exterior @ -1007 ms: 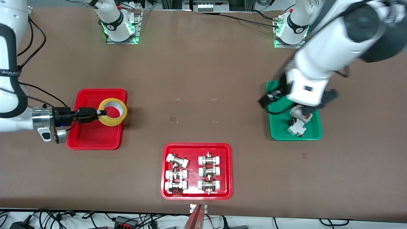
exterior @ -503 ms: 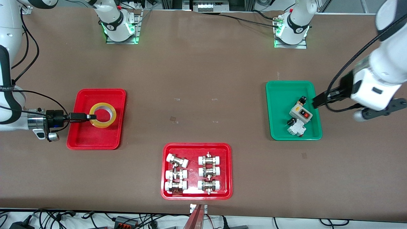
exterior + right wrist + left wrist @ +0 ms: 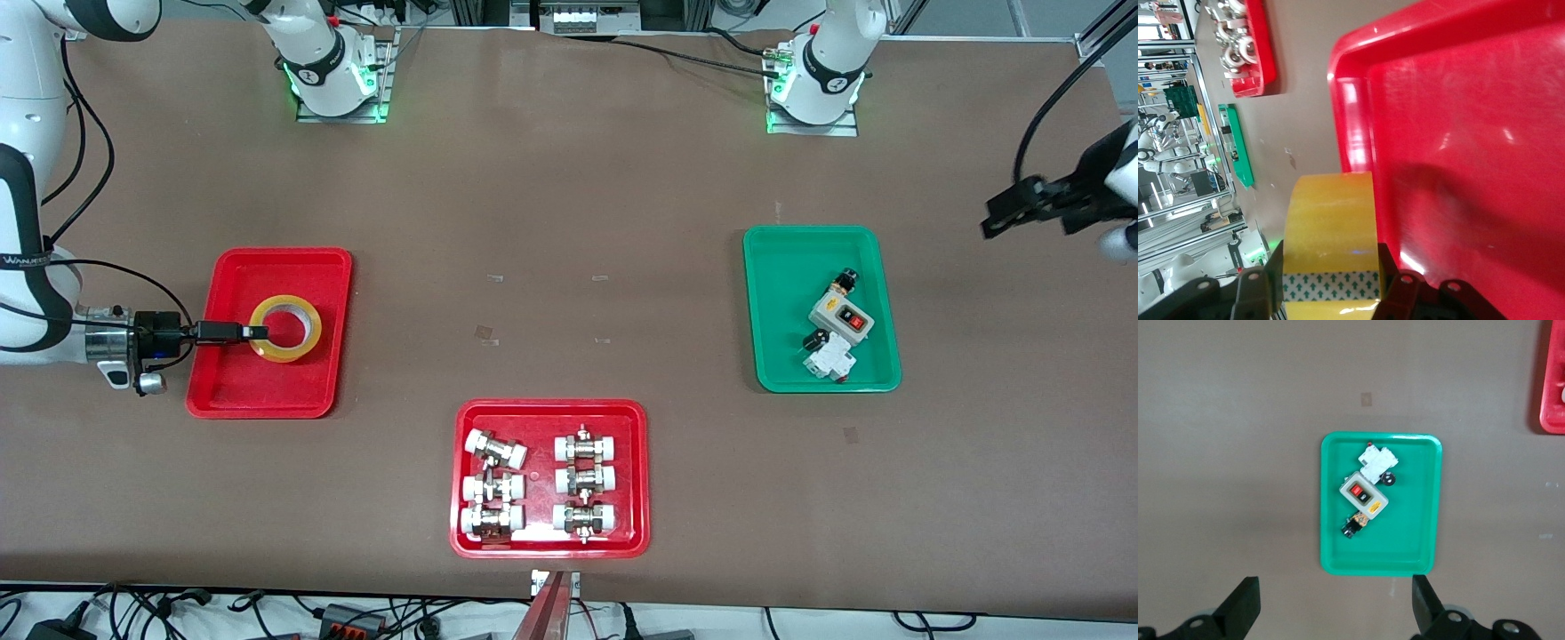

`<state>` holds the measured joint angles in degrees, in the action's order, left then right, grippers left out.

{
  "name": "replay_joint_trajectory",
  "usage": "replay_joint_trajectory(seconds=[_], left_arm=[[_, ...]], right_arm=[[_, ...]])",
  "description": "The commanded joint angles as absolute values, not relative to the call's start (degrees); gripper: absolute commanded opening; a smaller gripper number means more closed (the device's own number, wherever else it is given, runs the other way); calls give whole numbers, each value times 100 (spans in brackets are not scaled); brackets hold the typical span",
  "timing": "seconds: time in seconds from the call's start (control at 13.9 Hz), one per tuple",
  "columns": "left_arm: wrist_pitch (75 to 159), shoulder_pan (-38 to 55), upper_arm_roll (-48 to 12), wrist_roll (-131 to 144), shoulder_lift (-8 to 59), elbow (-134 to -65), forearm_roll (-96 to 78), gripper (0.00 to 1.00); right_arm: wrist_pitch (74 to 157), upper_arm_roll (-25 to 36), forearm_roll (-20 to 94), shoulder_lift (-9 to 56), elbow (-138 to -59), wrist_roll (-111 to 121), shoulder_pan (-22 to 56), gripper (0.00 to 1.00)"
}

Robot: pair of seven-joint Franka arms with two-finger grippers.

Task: Left arm passes tape to right arm into tray
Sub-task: 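Lower the tape into the empty red tray with the right gripper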

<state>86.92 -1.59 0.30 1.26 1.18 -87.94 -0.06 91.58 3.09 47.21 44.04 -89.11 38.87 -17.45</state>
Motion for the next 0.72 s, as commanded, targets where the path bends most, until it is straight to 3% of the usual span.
replay_joint_trajectory(seconds=[0.0,0.14,0.65], left_arm=[[9104,-44,141,-62,-473,-9569,9,100],[9176,-149,62,-53,-641,-9782,9,100],[8772,-97,44,-1,-370,-9221,9,100]], right_arm=[[9219,220,4501,4430,-8903,3990,-1846,29],[9220,220,4465,4456,-8912,3981,-1846,29],[9229,220,4271,4474,-8956,3999,-1925,33]])
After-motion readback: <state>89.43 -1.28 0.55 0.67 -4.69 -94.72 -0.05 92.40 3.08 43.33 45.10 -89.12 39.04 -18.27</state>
